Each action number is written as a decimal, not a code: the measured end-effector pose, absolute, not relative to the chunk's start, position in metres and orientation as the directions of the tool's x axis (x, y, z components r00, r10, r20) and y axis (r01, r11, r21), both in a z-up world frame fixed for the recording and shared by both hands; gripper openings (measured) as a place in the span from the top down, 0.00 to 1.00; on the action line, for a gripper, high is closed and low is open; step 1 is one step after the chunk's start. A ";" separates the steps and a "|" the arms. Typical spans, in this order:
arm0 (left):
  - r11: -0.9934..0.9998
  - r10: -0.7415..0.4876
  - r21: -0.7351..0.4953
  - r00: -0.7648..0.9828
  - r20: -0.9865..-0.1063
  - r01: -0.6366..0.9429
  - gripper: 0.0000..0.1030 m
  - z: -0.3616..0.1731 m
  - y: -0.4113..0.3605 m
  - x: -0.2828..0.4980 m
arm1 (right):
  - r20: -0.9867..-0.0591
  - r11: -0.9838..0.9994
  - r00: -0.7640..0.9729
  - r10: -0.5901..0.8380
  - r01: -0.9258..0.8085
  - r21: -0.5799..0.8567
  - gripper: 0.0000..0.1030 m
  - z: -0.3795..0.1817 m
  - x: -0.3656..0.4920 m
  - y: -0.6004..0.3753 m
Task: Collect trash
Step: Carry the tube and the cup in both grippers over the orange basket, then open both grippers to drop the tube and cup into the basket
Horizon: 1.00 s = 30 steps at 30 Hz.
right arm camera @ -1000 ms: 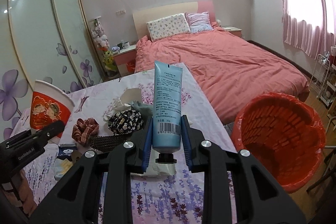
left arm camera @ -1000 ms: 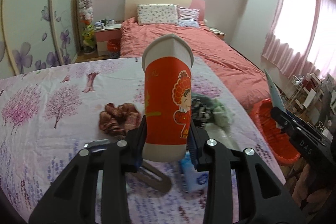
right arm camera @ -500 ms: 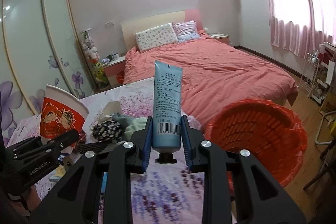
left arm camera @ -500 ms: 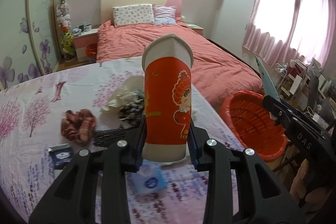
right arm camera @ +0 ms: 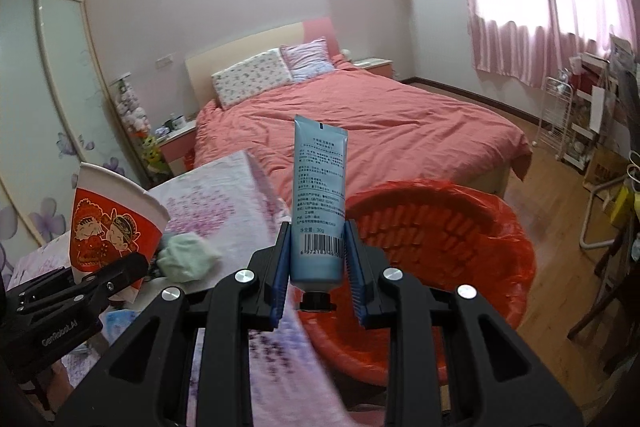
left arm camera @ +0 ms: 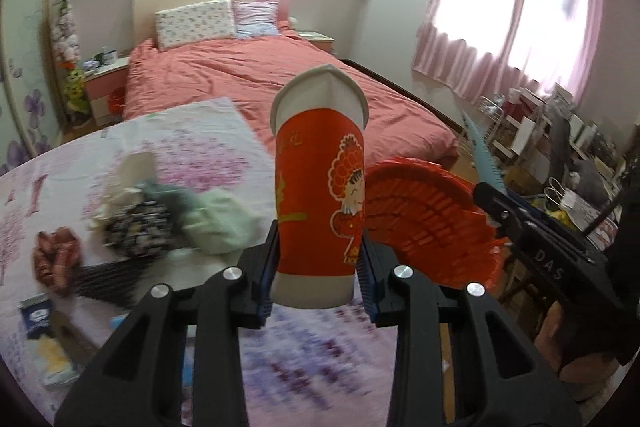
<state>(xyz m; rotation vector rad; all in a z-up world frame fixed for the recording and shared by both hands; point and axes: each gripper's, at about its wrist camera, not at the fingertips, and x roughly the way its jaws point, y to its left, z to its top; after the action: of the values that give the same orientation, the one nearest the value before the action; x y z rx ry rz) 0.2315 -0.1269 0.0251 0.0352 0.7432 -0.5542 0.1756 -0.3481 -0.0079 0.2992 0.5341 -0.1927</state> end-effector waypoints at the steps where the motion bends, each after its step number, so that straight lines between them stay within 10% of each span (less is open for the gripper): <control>1: 0.848 -0.477 -0.167 0.588 -0.653 0.503 0.67 0.023 -0.137 0.232 | -0.528 0.936 0.842 -0.107 0.265 0.233 0.74 -0.010 0.175 -0.352; 11: 0.776 -0.539 -0.190 0.476 -0.695 0.601 0.66 -0.006 -0.227 0.243 | -0.559 0.889 0.821 -0.117 0.338 0.310 0.74 -0.029 0.188 -0.404; 15: 0.794 -0.509 -0.177 0.477 -0.716 0.581 0.43 -0.020 -0.241 0.251 | -0.586 0.875 0.805 -0.094 0.348 0.337 0.72 -0.039 0.195 -0.419; 30: 0.905 -0.346 -0.076 0.620 -0.704 0.419 0.31 -0.011 -0.138 0.249 | -0.511 0.919 0.835 -0.201 0.342 0.197 0.23 -0.012 0.175 -0.376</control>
<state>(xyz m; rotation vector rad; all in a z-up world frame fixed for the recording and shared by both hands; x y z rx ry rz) 0.2495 -0.1381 -0.0107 0.0985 0.7875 -0.4406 0.1752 -0.3761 -0.0122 0.2884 0.5058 -0.2919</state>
